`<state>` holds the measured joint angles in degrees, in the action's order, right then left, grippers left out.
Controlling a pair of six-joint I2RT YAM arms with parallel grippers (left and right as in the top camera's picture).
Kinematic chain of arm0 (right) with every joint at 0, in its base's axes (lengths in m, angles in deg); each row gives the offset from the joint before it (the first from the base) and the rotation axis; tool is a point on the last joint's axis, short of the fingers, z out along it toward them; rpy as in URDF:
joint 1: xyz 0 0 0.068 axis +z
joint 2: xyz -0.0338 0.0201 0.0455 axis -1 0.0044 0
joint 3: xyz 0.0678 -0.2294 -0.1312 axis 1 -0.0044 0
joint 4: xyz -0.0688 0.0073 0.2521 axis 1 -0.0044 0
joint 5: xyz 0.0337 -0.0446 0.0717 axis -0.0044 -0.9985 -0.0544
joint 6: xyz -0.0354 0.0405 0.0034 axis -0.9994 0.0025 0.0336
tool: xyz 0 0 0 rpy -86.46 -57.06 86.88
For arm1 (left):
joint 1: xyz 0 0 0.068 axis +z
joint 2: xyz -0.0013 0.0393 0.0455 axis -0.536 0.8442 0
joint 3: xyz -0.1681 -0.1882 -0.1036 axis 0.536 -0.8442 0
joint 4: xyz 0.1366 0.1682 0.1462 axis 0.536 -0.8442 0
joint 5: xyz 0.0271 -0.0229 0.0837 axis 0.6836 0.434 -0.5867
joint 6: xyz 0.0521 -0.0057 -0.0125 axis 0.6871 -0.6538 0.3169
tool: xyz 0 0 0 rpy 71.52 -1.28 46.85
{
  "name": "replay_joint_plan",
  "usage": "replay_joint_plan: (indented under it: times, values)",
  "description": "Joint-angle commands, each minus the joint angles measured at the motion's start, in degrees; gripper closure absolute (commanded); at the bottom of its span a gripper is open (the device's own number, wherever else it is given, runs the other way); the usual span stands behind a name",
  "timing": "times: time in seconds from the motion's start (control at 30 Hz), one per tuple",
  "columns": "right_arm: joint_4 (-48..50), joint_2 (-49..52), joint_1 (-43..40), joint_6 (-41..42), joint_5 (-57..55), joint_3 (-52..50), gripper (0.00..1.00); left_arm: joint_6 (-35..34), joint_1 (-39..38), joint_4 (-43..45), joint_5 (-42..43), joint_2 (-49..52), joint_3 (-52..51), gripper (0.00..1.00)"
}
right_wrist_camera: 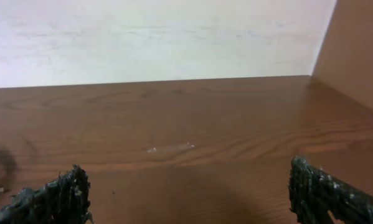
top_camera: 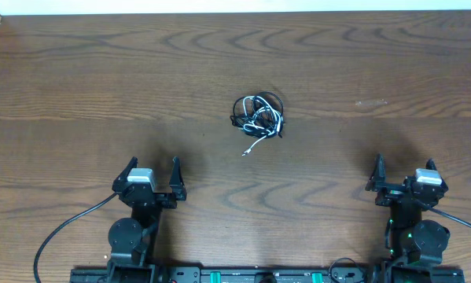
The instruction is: Untangle cables
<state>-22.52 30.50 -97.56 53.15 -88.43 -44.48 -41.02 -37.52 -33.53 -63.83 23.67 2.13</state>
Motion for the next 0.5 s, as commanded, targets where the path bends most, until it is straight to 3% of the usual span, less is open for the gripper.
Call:
replay_joint_plan:
  times: [0.0,0.2,0.47]
  values:
    - [-0.3,0.0,-0.4,0.1,0.3,-0.1,0.01,-0.9,-0.2,-2.5,1.0,-0.3,-0.5,0.05]
    - [-0.3,0.0,-0.4,0.1,0.3,-0.1,0.01,-3.8,-0.2,-2.5,1.2,-0.3,-0.4,0.05]
    - [-0.3,0.0,-0.4,0.1,0.3,-0.1,0.01,-3.8,-0.2,-2.4,10.7,-0.3,1.9,0.05]
